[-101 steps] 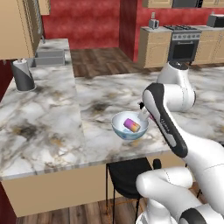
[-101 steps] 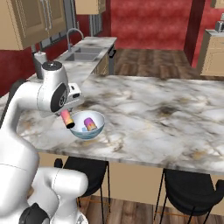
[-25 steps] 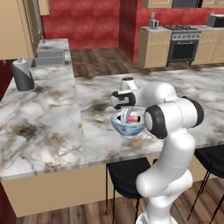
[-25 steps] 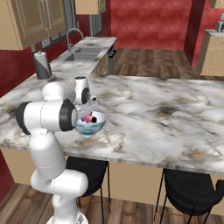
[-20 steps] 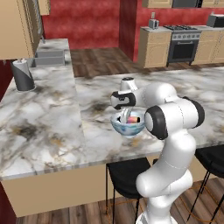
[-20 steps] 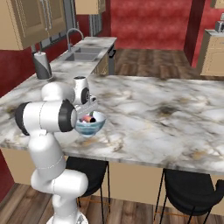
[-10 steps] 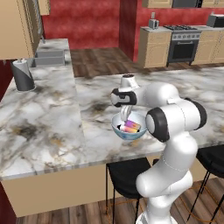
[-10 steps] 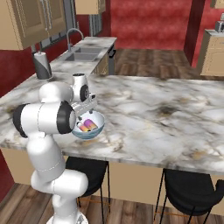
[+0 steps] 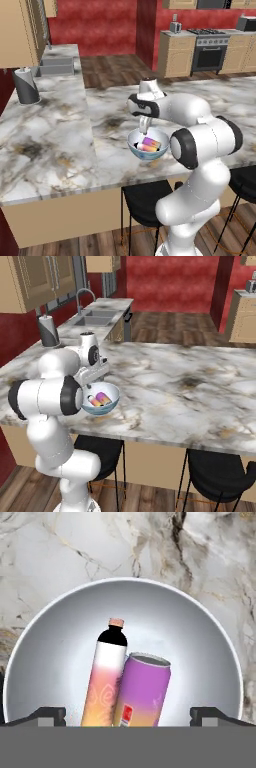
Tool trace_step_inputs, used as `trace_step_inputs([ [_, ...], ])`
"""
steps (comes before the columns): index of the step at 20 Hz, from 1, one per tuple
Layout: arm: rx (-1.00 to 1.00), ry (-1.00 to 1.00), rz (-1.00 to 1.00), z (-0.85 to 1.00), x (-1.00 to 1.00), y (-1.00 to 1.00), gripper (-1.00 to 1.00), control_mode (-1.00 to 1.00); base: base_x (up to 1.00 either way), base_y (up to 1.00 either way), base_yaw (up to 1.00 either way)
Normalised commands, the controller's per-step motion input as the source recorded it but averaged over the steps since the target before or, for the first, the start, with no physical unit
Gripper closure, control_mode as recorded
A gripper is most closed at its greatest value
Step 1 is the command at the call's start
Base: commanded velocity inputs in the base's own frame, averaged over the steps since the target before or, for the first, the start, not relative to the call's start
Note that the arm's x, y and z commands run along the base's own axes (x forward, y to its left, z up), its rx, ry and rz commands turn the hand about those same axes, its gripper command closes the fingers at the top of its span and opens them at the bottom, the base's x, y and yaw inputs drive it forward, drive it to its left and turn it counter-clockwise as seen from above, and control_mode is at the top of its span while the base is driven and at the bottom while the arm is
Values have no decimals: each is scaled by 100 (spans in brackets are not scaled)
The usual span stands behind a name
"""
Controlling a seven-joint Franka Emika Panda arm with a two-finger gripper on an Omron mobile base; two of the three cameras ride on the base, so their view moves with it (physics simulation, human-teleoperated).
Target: Open the fridge, grab two sodas, and place both sodas inside the bowl with ice on the dining counter.
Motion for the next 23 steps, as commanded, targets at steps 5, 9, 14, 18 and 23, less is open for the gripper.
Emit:
trace_step_inputs([
  [5, 1, -6, 0, 23, -69, 0, -100, -100, 0, 0, 0],
  [9, 3, -5, -2, 9, -83, 0, -100, -100, 0, 0, 0],
  [14, 3, -4, -3, 14, -83, 0, -100, -100, 0, 0, 0],
  [18, 3, -8, -4, 46, -60, 0, -100, -100, 0, 0, 0],
  [23, 1, -10, -5, 49, -52, 0, -100, -100, 0, 0, 0],
])
